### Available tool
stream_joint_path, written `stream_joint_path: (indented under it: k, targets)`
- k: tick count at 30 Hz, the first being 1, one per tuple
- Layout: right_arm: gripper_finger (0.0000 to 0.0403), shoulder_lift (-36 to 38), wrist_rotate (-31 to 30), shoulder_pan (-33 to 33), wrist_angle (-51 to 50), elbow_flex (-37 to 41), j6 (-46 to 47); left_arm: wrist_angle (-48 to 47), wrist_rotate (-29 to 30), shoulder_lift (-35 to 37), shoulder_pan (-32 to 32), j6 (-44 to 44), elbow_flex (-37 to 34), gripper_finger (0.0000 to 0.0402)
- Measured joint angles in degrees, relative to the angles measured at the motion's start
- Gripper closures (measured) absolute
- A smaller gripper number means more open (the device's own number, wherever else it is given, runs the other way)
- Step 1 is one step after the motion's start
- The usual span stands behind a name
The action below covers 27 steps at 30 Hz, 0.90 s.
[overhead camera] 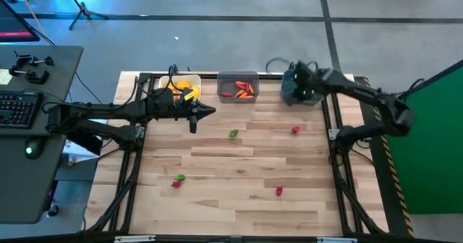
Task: Sort produce into baskets
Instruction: Put the bottom right green bell pepper into the blue bin, then put the bottom left red bell pepper into the blue bin
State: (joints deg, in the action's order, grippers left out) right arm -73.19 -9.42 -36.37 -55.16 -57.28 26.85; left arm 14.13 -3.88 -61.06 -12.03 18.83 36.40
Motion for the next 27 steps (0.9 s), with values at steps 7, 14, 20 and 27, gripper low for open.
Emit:
stream_joint_path:
  k: [7, 14, 20, 27]
  targets:
    - [0.0386, -9.9, 4.2, -17.0, 6.5, 0.0, -13.5, -0.8, 0.6, 0.0, 0.0, 0.0, 0.0, 0.0401]
    - [0.0365, -17.7, 3.9, -22.3, 7.6, 0.1, -16.8, -2.7, 3.3, 0.0, 0.0, 0.4, 0.0, 0.0401]
    - [0.028, -17.1, 3.3, -23.2, 7.5, 0.0, -15.8, -2.8, 3.3, 0.0, 0.0, 0.6, 0.0, 0.0401]
    - [0.0196, -12.5, 3.7, -22.8, 5.6, -0.1, -15.3, -5.1, 3.1, 0.0, 0.0, 0.6, 0.0, 0.0401]
